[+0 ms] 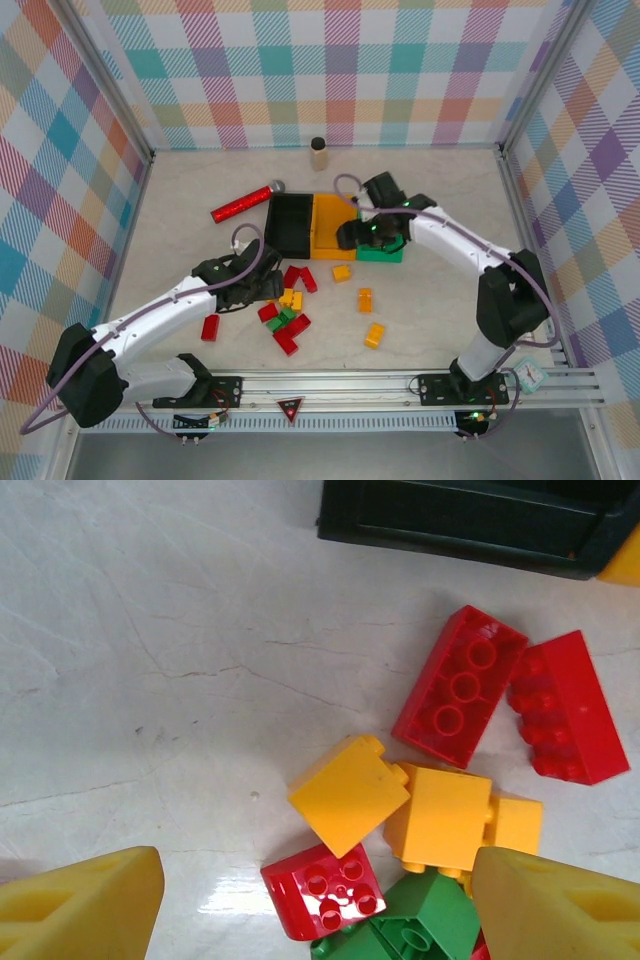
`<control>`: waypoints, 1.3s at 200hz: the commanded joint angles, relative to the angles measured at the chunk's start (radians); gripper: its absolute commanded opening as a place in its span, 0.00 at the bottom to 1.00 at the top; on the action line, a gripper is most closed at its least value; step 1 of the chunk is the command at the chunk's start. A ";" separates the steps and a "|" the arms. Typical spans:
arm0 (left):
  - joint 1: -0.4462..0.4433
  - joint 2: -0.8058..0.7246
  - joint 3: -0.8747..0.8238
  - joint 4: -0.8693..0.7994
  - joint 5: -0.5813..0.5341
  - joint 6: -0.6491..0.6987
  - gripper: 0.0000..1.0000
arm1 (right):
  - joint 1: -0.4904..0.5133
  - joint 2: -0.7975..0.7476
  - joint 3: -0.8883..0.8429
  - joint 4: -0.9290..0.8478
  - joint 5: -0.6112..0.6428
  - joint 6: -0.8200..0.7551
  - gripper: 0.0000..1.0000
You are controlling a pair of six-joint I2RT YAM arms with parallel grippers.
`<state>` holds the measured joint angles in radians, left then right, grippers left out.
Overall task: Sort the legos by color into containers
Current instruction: Pick up the lego from the bottom-center of the table.
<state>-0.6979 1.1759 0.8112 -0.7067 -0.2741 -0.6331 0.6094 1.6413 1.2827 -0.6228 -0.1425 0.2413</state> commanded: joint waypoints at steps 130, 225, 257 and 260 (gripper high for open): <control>0.378 -0.217 -0.250 0.079 0.293 -0.100 0.80 | 0.515 0.344 0.178 0.002 0.025 0.055 0.73; 0.383 -0.224 -0.252 0.084 0.309 -0.066 0.80 | 0.504 0.418 0.188 -0.081 0.123 0.092 0.65; 0.383 -0.226 -0.267 0.097 0.312 -0.067 0.80 | 0.501 0.379 0.125 -0.084 0.148 0.105 0.58; 0.383 -0.225 -0.268 0.099 0.312 -0.068 0.80 | 0.501 0.379 0.122 -0.086 0.151 0.108 0.57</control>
<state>-0.3283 0.9588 0.5606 -0.6209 0.0189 -0.7136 1.1229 2.0060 1.4750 -0.6212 -0.0334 0.3176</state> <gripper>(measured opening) 0.800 0.592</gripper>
